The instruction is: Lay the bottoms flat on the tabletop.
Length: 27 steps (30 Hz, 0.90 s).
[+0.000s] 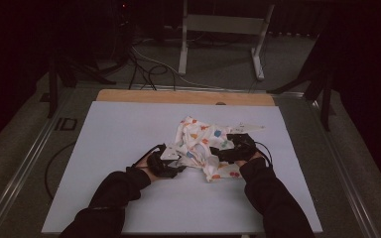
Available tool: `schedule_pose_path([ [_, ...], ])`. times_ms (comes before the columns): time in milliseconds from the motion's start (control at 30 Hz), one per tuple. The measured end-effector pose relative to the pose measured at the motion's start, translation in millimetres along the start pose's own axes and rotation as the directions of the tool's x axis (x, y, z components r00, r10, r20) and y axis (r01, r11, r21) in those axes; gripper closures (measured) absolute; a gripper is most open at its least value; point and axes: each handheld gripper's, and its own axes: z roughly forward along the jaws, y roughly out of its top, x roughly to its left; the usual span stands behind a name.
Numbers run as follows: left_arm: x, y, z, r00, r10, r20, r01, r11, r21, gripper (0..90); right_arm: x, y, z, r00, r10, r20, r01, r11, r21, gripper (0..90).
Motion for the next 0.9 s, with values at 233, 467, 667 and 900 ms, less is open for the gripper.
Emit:
schedule_pose_path([
  [233,-0.2,2.6,-5.7,0.9995,0.029,-0.009,-0.029,0.9996,0.001,87.8,-1.0,-0.3,-2.0,1.0000,-0.007,0.002,0.006,1.000,0.006,10.7],
  [467,-7.4,3.4,-33.7,0.9972,0.075,0.007,-0.075,0.9964,0.039,88.8,-3.3,-4.6,-10.7,0.9999,-0.001,0.011,0.001,1.000,0.006,10.7],
  [667,-19.3,-9.3,-57.9,0.9944,0.103,0.021,-0.105,0.9919,0.072,88.7,-2.1,-8.9,-16.8,1.0000,-0.005,0.007,0.005,1.000,0.009,10.7],
  [900,-28.6,-29.2,-75.4,0.9944,0.104,0.020,-0.105,0.9894,0.099,88.5,4.3,-15.3,-25.7,1.0000,-0.005,-0.001,0.005,1.000,0.011,10.7],
])
